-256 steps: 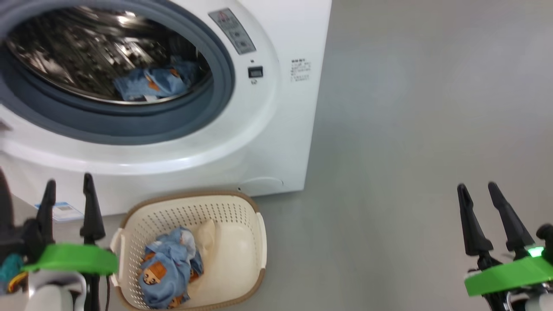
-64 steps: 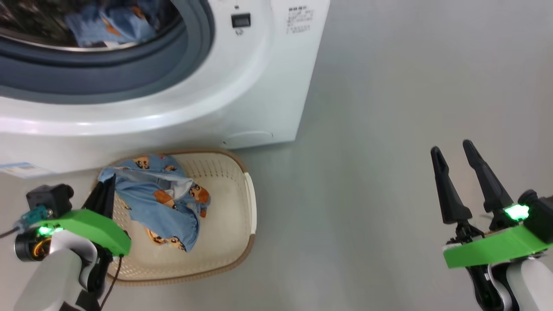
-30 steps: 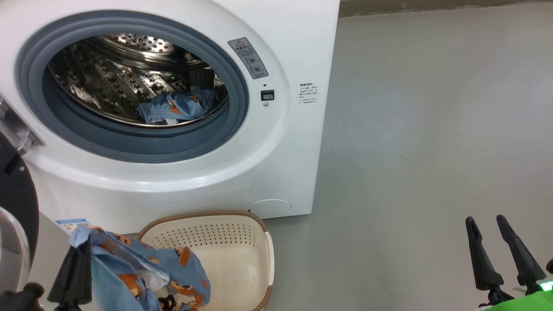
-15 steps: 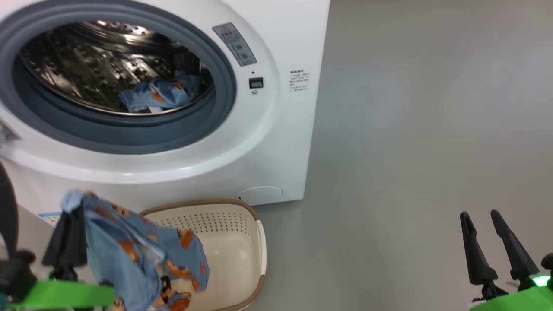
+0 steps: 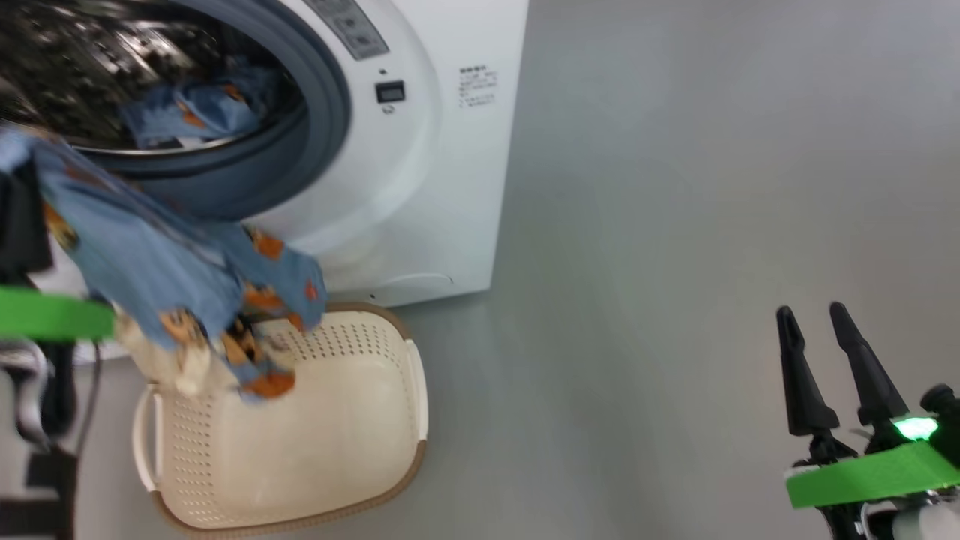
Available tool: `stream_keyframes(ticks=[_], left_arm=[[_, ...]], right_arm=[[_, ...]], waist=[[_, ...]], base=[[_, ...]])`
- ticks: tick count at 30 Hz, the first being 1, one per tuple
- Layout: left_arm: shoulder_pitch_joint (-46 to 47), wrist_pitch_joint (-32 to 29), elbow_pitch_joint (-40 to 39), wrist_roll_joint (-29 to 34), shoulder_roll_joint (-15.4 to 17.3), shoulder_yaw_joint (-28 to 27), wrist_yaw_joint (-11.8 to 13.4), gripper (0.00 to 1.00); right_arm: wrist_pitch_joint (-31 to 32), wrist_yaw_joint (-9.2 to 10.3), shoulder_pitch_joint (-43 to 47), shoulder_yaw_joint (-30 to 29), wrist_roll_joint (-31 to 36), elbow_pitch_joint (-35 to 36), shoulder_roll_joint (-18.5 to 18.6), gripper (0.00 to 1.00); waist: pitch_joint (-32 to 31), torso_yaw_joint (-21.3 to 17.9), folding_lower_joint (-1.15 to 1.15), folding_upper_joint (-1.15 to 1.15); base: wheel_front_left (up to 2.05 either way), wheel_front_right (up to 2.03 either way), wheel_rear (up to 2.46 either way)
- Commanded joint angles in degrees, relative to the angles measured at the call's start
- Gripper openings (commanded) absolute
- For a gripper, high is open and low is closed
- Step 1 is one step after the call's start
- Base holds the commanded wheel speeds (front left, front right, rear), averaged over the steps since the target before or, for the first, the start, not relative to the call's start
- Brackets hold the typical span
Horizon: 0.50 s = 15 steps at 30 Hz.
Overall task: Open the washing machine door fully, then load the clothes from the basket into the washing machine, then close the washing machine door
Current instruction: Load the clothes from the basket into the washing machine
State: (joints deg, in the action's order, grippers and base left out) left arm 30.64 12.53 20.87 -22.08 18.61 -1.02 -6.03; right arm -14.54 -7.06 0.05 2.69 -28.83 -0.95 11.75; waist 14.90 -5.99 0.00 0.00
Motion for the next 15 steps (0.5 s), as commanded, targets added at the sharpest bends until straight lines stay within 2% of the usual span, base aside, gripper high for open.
stream_keyframes(ticks=[1, 7, 15], left_arm=[[5.28, 0.06, 1.05, 0.31, 3.56, -1.6, -0.3, 0.0], [19.24, -0.41, 13.48, 0.87, 5.33, -0.2, -0.55, 0.0], [33.87, -0.72, 31.76, 1.78, 5.49, 2.17, -0.75, 0.0]], right_arm=[[-0.46, -0.43, -2.09, 1.67, 0.04, 1.41, 0.54, 1.0], [-0.46, -0.43, -5.13, 2.85, 0.23, 1.33, -0.67, 1.0], [-0.46, -0.43, -8.33, 4.44, 0.43, 1.29, -1.55, 1.0]], waist=[[3.82, -2.51, 0.0, 0.0], [8.87, -3.8, 0.0, 0.0], [13.2, -5.59, 0.0, 0.0]], base=[[0.0, 0.0, 0.0], [0.0, 0.0, 0.0], [0.0, 0.0, 0.0]])
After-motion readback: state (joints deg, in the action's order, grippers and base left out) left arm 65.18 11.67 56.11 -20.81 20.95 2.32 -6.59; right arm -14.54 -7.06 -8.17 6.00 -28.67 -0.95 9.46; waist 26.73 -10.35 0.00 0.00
